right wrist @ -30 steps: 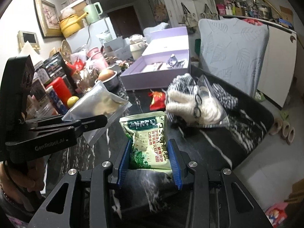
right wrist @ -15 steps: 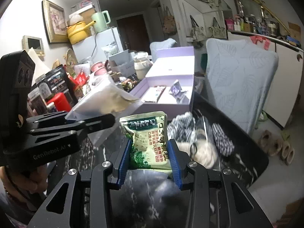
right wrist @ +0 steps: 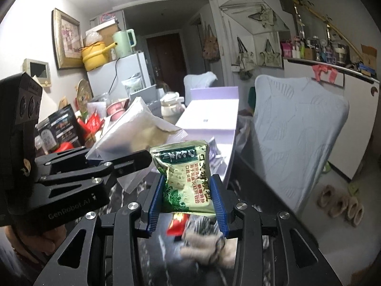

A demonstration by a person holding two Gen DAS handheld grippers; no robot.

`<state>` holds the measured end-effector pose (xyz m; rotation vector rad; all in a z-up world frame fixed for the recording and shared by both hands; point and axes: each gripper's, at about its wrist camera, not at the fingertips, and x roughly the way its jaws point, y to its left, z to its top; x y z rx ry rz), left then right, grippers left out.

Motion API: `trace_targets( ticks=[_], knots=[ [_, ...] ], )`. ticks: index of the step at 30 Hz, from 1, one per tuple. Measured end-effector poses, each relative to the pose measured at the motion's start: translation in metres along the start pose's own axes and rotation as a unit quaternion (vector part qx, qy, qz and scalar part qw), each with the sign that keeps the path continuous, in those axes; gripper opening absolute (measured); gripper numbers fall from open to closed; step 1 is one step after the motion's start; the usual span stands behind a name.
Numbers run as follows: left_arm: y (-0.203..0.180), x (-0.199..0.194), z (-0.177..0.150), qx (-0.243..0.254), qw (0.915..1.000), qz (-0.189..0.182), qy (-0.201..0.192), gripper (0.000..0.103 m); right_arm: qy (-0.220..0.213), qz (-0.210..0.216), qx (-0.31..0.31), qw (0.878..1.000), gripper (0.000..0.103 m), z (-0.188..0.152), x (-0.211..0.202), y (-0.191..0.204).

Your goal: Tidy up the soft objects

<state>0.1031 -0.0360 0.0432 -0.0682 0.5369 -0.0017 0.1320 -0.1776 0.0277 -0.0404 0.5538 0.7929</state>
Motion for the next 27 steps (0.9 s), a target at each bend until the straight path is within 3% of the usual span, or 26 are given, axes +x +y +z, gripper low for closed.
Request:
trace_targets(
  ticks=[12,19,27],
  knots=[
    [0.033,0.054,0.043,0.002,0.9997,0.01,-0.021,0.028,-0.009,0.001,-0.02,1.0,0.039,0.054,0.053,-0.014],
    [0.061,0.089,0.069,0.011,0.9989,0.035,-0.029,0.028,-0.018,-0.012,-0.027,0.999,0.039,0.082,0.089,-0.022],
    [0.092,0.13,0.083,0.01,0.9981,0.059,-0.014,0.028,-0.009,-0.019,-0.022,1.0,0.039,0.109,0.13,-0.035]
  ],
)
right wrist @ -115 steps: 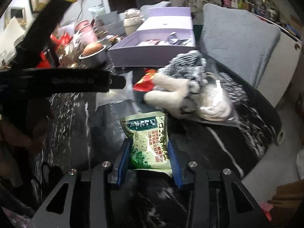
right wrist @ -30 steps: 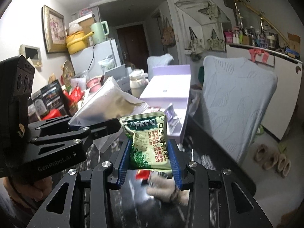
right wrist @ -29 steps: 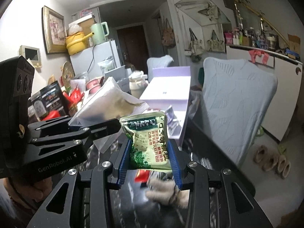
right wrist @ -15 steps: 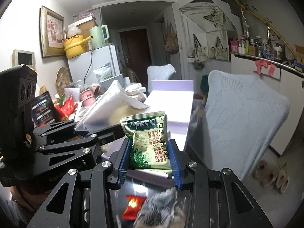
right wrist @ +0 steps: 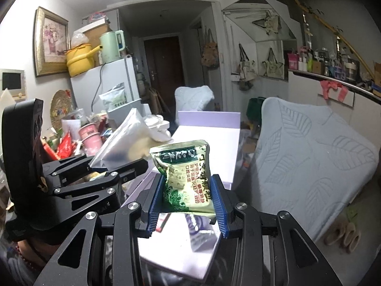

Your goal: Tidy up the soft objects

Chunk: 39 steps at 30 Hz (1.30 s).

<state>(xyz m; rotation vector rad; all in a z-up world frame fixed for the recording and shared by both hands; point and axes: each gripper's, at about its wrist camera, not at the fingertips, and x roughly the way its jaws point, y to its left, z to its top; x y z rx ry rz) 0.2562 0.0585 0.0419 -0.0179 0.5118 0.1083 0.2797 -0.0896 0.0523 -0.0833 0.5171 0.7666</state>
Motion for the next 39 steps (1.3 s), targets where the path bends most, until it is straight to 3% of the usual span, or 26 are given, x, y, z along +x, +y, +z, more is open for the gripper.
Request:
trace_targets(
  ticks=[10,20,25,28,29,32,39],
  knots=[
    [0.019,0.042,-0.005,0.004,0.9988,0.024,0.044,0.028,0.036,-0.029,-0.01,0.999,0.039,0.012,0.057,-0.004],
    [0.026,0.072,-0.012,0.01,0.9948,0.054,0.086,0.029,0.089,-0.028,-0.021,0.995,0.04,0.006,0.099,-0.001],
    [0.031,0.088,-0.019,0.001,0.992,0.049,0.116,0.03,0.108,-0.023,-0.026,0.994,0.041,-0.002,0.112,-0.001],
    [0.032,0.094,-0.024,-0.001,0.9891,0.064,0.133,0.038,0.116,-0.028,-0.028,0.992,0.047,-0.005,0.116,-0.003],
    [0.033,0.095,-0.025,-0.001,0.9883,0.07,0.136,0.044,0.121,-0.033,-0.028,0.992,0.061,-0.006,0.117,-0.003],
    [0.036,0.096,-0.026,-0.007,0.986,0.086,0.143,0.075,0.12,-0.041,-0.028,0.992,0.063,-0.006,0.116,-0.007],
    [0.033,0.083,-0.02,-0.002,0.9854,0.099,0.138,0.078,0.122,-0.052,-0.025,0.991,0.065,-0.005,0.109,-0.01]
  ],
)
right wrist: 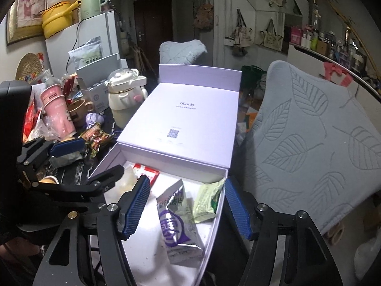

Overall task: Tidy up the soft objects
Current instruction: 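Lower the zip bag and green packet into the box and open both tools, then withdraw both tools from the box toward the gingham cloth items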

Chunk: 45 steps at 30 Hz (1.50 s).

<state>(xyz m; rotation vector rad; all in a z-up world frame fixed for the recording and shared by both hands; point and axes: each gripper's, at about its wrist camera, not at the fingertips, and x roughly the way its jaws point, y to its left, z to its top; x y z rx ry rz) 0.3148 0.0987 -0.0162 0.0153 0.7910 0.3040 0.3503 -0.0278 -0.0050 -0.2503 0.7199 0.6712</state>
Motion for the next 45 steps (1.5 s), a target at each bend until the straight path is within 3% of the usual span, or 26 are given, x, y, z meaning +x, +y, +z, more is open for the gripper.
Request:
trace_targets(
  ticks=[9,26,37,45],
  knots=[
    [0.002,-0.041,0.011,-0.003,0.9995,-0.002,-0.03,0.078,-0.028,-0.006,0.003,1.0,0.065,0.009,-0.033,0.001],
    [-0.011,-0.152,0.014,0.012,0.9946,-0.008,-0.103,0.078,-0.11,-0.027,0.003,0.994,0.065,0.016,-0.145,0.006],
    [-0.025,-0.22,-0.015,0.02,0.9904,-0.022,-0.135,0.078,-0.134,-0.035,0.005,0.99,0.065,-0.015,-0.21,0.013],
    [-0.039,-0.246,-0.048,0.027,0.9892,-0.041,-0.138,0.078,-0.139,-0.036,0.007,0.99,0.065,-0.05,-0.243,0.018]
  ],
)
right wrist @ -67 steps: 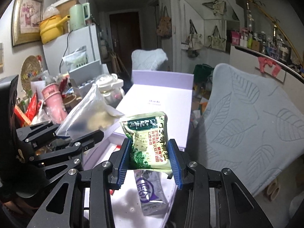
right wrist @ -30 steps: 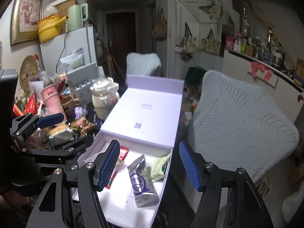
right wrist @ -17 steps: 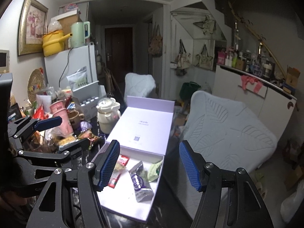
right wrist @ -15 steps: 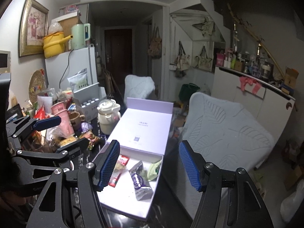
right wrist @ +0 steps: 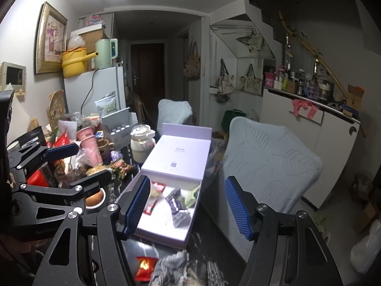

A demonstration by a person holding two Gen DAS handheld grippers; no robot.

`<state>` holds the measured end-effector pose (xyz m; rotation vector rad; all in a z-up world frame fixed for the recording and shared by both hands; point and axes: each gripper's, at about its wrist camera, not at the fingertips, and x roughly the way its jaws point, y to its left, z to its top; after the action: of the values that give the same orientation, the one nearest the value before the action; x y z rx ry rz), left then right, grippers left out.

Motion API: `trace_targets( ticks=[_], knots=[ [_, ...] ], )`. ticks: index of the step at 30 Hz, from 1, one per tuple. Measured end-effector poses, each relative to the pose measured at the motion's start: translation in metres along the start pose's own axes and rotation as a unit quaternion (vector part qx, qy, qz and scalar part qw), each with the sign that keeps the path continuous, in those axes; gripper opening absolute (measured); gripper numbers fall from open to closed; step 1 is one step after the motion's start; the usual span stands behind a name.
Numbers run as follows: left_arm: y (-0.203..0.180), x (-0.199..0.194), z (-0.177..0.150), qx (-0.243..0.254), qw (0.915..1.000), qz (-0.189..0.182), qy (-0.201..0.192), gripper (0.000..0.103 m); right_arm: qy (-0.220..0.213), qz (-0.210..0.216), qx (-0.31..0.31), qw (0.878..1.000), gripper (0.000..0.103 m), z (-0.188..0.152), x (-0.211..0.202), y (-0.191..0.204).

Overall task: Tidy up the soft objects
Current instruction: 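Withdraw both tools from the box toward the gingham cloth items, then grasp the gingham cloth with plush using the left tool while the right tool grasps the gingham scrunchie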

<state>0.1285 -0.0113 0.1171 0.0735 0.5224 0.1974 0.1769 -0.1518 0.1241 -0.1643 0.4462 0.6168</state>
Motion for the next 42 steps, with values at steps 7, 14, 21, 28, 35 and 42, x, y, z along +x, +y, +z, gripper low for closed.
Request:
trace_targets(
  ticks=[7,14,21,28,35,42],
  knots=[
    [-0.011,-0.015,-0.03,-0.014,0.9996,-0.021,0.009,0.078,0.004,-0.002,0.003,1.0,0.065,-0.029,-0.025,0.004],
    [-0.023,-0.02,-0.064,-0.023,0.9986,-0.037,0.032,0.078,0.018,-0.011,0.004,1.0,0.065,-0.064,-0.038,0.009],
    [-0.033,-0.023,-0.098,-0.026,0.9971,-0.044,0.056,0.078,0.033,-0.022,0.023,0.999,0.065,-0.105,-0.045,0.013],
    [-0.047,-0.016,-0.126,-0.011,0.9944,-0.064,0.083,0.078,0.055,-0.034,0.043,0.997,0.065,-0.144,-0.045,0.012],
    [-0.056,-0.006,-0.15,-0.018,0.9886,-0.094,0.116,0.078,0.08,-0.037,0.071,0.993,0.065,-0.177,-0.042,0.002],
    [-0.06,-0.004,-0.165,-0.027,0.985,-0.107,0.132,0.078,0.106,-0.042,0.104,0.988,0.065,-0.205,-0.041,-0.012]
  ],
)
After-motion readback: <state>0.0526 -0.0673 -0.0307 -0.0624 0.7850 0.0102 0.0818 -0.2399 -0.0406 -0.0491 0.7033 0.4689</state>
